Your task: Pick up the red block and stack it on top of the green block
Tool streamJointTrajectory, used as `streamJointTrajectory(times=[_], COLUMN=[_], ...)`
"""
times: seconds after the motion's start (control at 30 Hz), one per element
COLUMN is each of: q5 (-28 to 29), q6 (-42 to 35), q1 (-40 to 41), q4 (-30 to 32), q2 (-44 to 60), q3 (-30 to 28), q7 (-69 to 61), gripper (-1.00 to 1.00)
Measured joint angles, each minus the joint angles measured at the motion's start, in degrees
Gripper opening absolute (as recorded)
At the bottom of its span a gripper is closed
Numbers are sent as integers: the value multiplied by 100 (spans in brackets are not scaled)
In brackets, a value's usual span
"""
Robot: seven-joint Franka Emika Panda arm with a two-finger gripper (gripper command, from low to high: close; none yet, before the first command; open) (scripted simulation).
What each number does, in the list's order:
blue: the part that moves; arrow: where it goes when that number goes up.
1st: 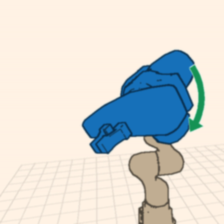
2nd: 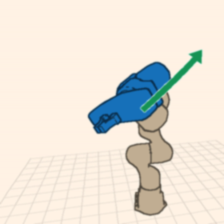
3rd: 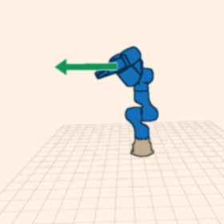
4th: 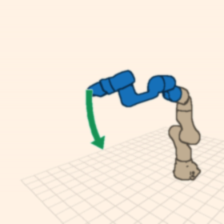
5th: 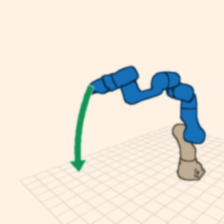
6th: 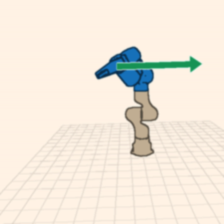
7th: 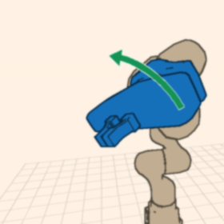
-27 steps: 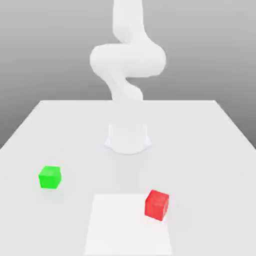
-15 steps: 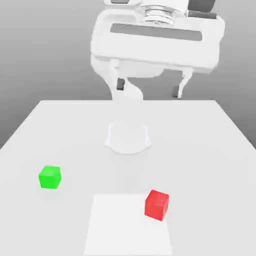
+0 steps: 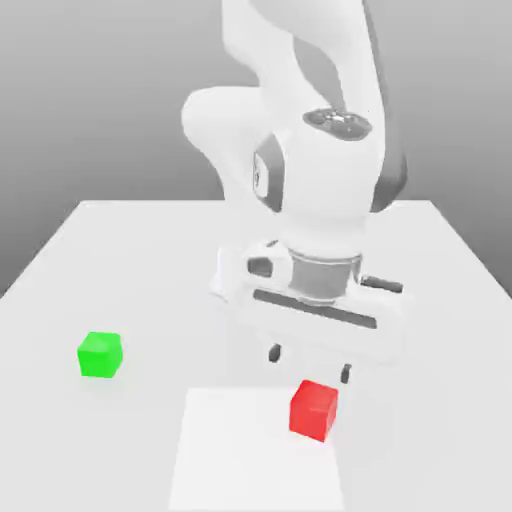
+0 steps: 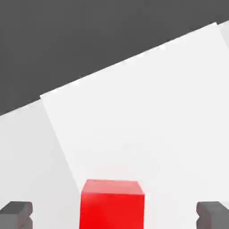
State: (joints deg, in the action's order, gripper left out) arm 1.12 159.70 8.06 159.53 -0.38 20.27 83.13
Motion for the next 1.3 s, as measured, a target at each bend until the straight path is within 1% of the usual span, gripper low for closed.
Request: streamJointTrajectory(times=[0.07, 0.2, 0.4, 0.57, 0.6, 0.83, 0.9, 1.03, 1.17, 1.3], q5=[-9, 207, 839, 1408, 1463, 1460, 1299, 792, 355, 55], q6=[117, 353, 770, 1169, 1211, 1210, 1082, 780, 493, 241], q1=[-144, -35, -196, -645, -698, -680, -518, -292, -202, -201], q4=[-9, -81, -163, -193, -194, -195, -190, -162, -113, -41], q2=[131, 416, 943, 1445, 1498, 1484, 1325, 938, 575, 267], q3=[-49, -159, -463, -1056, -1123, -1103, -897, -546, -351, -273], q7=[46, 231, 692, 1094, 1132, 1133, 1024, 664, 346, 117], gripper=[0, 0, 0, 0, -100, -100, -100, -100, -100, -100])
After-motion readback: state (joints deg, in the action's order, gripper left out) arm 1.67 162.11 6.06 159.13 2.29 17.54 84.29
